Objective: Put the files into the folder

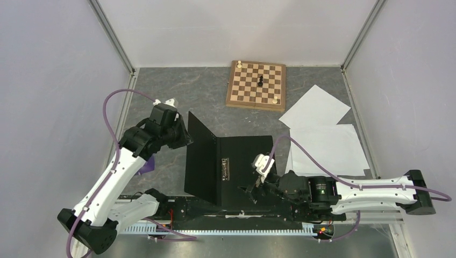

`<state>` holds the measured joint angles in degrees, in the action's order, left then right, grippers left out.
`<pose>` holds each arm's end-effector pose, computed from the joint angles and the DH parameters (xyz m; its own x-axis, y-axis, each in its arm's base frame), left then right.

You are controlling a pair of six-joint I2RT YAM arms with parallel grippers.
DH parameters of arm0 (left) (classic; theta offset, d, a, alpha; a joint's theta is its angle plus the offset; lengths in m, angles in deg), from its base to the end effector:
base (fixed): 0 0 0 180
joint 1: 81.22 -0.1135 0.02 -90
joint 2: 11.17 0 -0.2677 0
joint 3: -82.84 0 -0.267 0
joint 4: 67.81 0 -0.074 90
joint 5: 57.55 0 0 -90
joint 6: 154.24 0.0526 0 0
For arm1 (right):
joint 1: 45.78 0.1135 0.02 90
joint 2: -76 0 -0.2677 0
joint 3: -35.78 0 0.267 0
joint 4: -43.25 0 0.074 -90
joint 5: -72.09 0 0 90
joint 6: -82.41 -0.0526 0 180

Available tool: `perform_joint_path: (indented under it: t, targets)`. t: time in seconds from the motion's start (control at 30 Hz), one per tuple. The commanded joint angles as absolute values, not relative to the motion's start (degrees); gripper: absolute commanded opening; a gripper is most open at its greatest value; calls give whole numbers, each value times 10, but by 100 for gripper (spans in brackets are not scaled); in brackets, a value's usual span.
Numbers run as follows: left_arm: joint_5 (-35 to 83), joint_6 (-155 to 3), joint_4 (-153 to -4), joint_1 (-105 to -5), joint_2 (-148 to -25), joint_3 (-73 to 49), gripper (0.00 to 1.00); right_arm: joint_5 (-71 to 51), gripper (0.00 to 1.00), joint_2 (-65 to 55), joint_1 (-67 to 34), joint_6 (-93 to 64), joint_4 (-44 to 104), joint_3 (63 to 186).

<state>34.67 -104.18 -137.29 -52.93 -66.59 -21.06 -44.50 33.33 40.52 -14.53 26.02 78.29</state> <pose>0.1782 -0.0936 0.3330 -0.7976 -0.2992 -0.5237 -0.0795 0.9128 -0.4005 0.0368 0.2037 0.2580 -0.1236 -0.2376 -0.9635 -0.8561 0.5165 -0.0175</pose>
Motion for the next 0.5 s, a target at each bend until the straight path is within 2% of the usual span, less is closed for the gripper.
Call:
perform_joint_path:
  t: [0.0, 0.1, 0.3, 0.47]
  targets:
    - [299, -989, -1327, -526, -686, -202, 2, -472, 98, 336, 399, -155, 236, 793]
    - [285, -1000, -1269, -527, -676, -228, 2, -498, 98, 302, 357, -179, 191, 825]
    - [386, -1037, -1230, -527, -690, -231, 2, -389, 98, 232, 181, -217, 177, 846]
    - [428, -1034, -1181, -540, -703, -250, 2, -331, 98, 165, 93, -232, 185, 852]
